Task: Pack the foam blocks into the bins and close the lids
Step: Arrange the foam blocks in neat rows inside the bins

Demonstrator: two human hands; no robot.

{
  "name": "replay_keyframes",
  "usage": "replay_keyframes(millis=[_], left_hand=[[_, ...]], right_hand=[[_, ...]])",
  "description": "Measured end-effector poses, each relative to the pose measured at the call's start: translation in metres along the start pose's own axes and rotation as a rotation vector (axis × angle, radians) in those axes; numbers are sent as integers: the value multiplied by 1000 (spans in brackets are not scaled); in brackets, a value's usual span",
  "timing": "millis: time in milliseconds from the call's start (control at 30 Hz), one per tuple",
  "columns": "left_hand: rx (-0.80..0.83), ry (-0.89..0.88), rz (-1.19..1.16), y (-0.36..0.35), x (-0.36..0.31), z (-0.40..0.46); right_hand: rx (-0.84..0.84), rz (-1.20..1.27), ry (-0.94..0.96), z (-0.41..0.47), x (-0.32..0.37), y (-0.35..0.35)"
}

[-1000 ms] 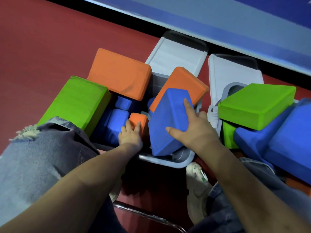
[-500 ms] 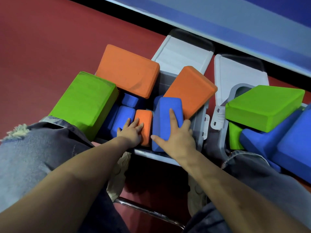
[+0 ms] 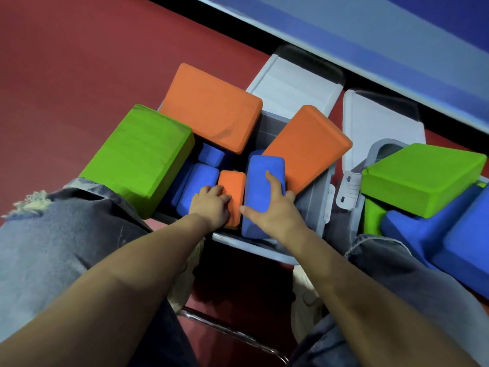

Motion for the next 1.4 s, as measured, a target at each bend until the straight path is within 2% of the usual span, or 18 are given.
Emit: replay_keyframes(millis=[67, 167, 267, 500, 733, 900, 1167, 1300, 1400], left_hand=[[-70, 17, -19, 4, -4, 3], [-36, 90, -160, -3, -5, 4], [-51, 135, -180, -6, -2, 5], [59, 134, -136, -18, -9, 4], [192, 182, -219, -35, -12, 7], [162, 248, -307, -30, -9, 5], [146, 198, -201, -19, -8, -2], [71, 124, 64, -7, -14, -7], [34, 85, 105, 2, -9, -5]], right_hand=[[-5, -11, -1, 2, -2, 11], [6, -36, 3, 2, -11, 27], [5, -43, 12, 0, -18, 36], [36, -187, 23, -8, -20, 35], [-2, -151, -2, -11, -31, 44], [-16, -141, -7, -11, -33, 43], [-10, -151, -22, -6, -25, 38], [-49, -151, -19, -7, -20, 33], [-72, -121, -27, -11, -19, 24]])
Point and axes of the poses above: each hand's wrist, its own z-axis towards the middle knuckle, its own y-axis out of the back of the hand, x = y × z, the point moved 10 cm from there along z, towards the middle knuckle, and after that the axes turned 4 degrees about -x, right-handed, at the moved point
